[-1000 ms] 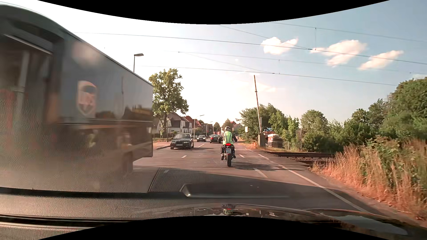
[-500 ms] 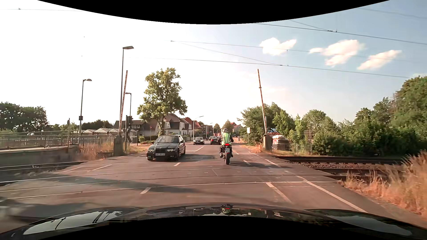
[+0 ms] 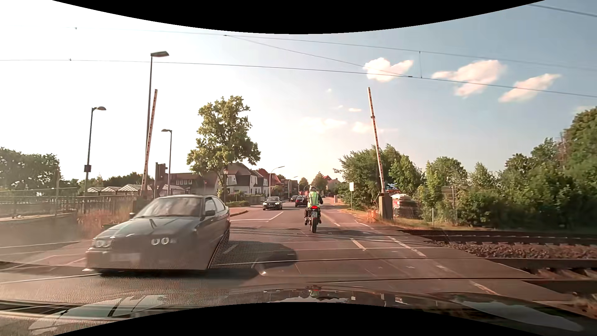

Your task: Follow the waypoints while adhering to traffic rules and regulations

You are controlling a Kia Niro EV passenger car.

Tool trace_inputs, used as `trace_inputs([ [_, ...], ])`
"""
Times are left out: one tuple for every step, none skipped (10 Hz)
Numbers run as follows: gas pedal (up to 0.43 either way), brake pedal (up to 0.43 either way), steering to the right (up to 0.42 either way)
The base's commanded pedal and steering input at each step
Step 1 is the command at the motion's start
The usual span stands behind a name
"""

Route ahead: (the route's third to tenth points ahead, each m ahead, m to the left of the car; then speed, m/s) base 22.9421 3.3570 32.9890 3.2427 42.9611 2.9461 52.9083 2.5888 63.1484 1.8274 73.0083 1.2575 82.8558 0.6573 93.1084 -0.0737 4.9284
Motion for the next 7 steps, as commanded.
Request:
trace_inputs([
  [0.24, 0.0, 0.0],
  [0.24, 0.0, 0.0],
  [0.24, 0.0, 0.001],
  [0.24, 0.0, -0.002],
  [0.24, 0.0, -0.001],
  [0.248, 0.0, -0.003],
  [0.248, 0.0, -0.002],
])
